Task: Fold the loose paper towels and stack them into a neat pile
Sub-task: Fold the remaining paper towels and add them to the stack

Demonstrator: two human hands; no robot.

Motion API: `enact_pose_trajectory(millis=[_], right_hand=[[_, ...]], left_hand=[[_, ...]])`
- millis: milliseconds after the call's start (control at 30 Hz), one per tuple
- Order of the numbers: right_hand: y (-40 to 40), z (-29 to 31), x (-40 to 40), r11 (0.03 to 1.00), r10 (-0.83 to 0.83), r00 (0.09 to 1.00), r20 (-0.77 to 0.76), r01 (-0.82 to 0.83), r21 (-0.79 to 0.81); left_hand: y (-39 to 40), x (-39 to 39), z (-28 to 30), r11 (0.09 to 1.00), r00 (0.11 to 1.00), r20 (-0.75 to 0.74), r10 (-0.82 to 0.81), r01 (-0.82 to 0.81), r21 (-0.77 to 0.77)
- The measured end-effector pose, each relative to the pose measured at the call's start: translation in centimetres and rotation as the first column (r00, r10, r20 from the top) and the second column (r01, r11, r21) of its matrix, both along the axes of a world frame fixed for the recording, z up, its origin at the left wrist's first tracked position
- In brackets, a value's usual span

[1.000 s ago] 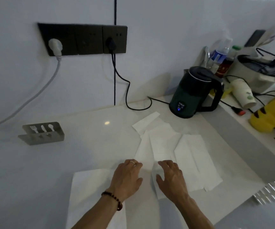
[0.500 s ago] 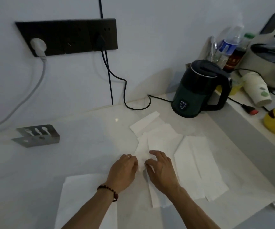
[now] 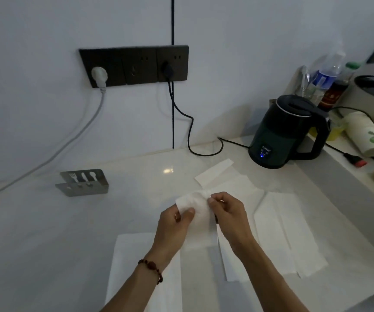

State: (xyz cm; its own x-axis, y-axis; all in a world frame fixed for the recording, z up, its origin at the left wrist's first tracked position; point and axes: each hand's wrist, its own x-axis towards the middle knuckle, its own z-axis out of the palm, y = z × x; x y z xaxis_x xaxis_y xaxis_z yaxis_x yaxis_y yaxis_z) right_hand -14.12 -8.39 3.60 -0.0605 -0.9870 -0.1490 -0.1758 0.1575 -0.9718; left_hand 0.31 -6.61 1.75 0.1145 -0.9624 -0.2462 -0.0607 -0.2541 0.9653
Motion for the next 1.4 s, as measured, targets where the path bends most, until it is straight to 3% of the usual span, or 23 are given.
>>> enact_pose_trajectory(millis=[100,267,300,367,433,500,567,633,667,767,900,1100,1400], right_hand=[[1.3,0.7,1.0,0.994,-0.015,0.968,0.249,-0.014,0.112],[2.5,0.5,2.7,0.987,-0.114,0.957,0.266,0.077,0.143],[2.8,0.2,3.1,0.989,-0.11,0.975,0.194,0.089,0.116],[3.8,-0.7,4.1,0.993,-0.113,0.978,-0.173,0.105,-0.056],[5.1,-1.2,5.2,0.951,-0.164,0.879,-0.449,0.021,-0.307],[5.8,-1.8,6.3,0.914,-0.127,0.831,-0.541,-0.114,-0.388],[6.3,-1.8,7.0,0.922,-0.071,0.828,-0.556,-0.159,-0.354],[6.6,-1.6,7.2,0.931,-0.039,0.852,-0.522,-0.158,-0.328],[6.7,-1.4,7.1,0.938,-0.018,0.86,-0.511,-0.162,-0.306],[6.8,-1.3,7.0,0.967,0.039,0.869,-0.493,-0.157,-0.201],[7.0,-1.4,7.6,0.985,0.013,0.947,-0.32,-0.068,-0.159],[7.2,-0.5,7.7,0.996,0.054,0.996,-0.065,-0.059,-0.07],[7.8,-0.4,7.8,0.999,0.047,0.988,0.146,-0.048,0.005]], left_hand=[[0.8,1.2,0.7,0.999,0.997,-0.069,0.041,-0.039,0.021],[1.8,3.1,1.4,0.994,0.988,-0.127,0.091,-0.083,0.07],[2.0,3.4,1.5,0.991,0.986,-0.119,0.116,-0.107,0.078],[2.2,3.8,1.4,0.979,0.98,-0.073,0.186,-0.179,0.093],[2.5,4.1,1.4,0.964,0.968,-0.059,0.245,-0.237,0.117],[2.7,4.2,1.5,0.963,0.962,-0.13,0.239,-0.217,0.163],[3.0,4.4,1.9,0.961,0.924,-0.323,0.205,-0.129,0.244],[3.5,5.0,2.3,0.959,0.854,-0.493,0.165,-0.021,0.284],[3.6,5.5,2.3,0.962,0.851,-0.509,0.126,0.02,0.272],[3.9,6.6,2.1,0.973,0.92,-0.392,-0.017,0.105,0.204],[4.6,7.2,1.9,0.98,0.951,-0.285,-0.119,0.158,0.12],[4.8,7.8,1.1,0.996,0.995,-0.068,-0.071,0.075,0.056],[4.9,7.8,1.3,0.997,0.998,0.003,-0.066,0.066,0.041]])
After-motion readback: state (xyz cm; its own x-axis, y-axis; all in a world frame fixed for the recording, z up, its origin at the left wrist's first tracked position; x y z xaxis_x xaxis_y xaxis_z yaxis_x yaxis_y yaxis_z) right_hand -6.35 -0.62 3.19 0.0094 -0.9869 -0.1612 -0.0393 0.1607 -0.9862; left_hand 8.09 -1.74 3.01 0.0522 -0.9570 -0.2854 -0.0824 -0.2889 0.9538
